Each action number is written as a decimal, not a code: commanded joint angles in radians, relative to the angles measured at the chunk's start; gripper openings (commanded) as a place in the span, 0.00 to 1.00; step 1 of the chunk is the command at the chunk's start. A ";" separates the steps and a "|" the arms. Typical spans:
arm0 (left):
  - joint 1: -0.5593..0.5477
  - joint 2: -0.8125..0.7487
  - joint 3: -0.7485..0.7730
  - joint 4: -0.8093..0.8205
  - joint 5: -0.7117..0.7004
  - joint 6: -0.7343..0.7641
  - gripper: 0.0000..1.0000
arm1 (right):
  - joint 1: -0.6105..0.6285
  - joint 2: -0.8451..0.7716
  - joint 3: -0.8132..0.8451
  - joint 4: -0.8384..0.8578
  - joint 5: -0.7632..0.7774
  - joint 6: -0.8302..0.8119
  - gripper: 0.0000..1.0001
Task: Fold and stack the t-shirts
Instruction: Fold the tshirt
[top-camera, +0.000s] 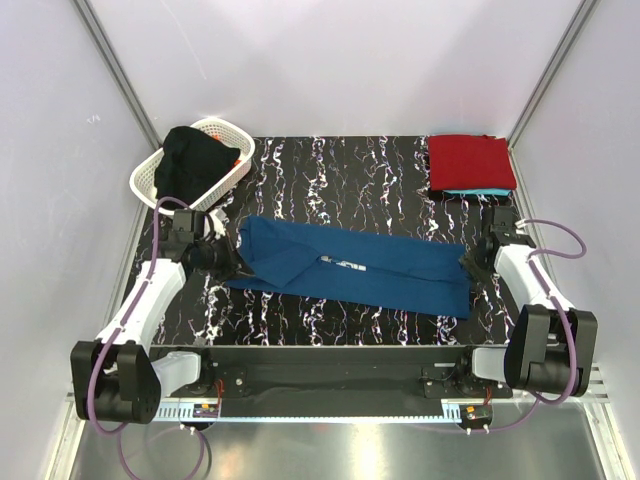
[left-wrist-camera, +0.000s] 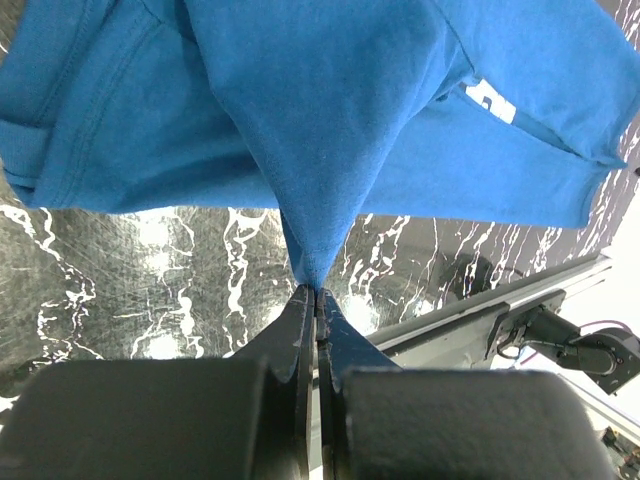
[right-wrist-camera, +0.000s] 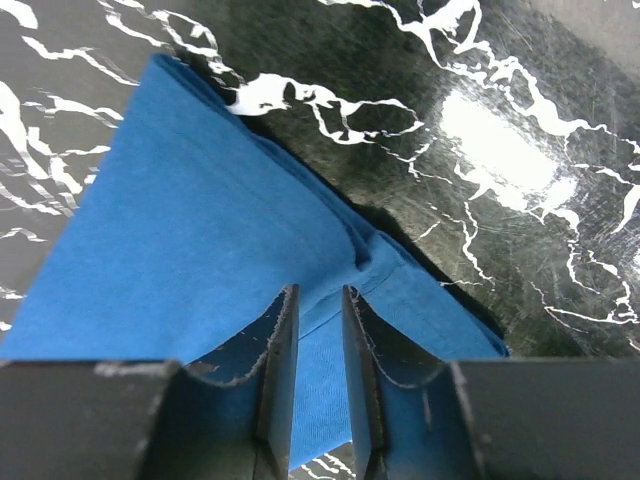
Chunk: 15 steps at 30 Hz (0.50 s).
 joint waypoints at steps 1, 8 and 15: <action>0.003 -0.020 -0.020 0.041 0.048 0.012 0.00 | -0.004 -0.041 0.049 -0.029 0.002 0.018 0.31; 0.003 -0.034 -0.034 0.044 0.051 0.020 0.00 | -0.004 -0.035 0.005 0.031 -0.064 0.033 0.26; 0.004 -0.025 -0.025 0.044 0.054 0.033 0.00 | -0.004 0.080 0.026 0.041 0.012 0.022 0.31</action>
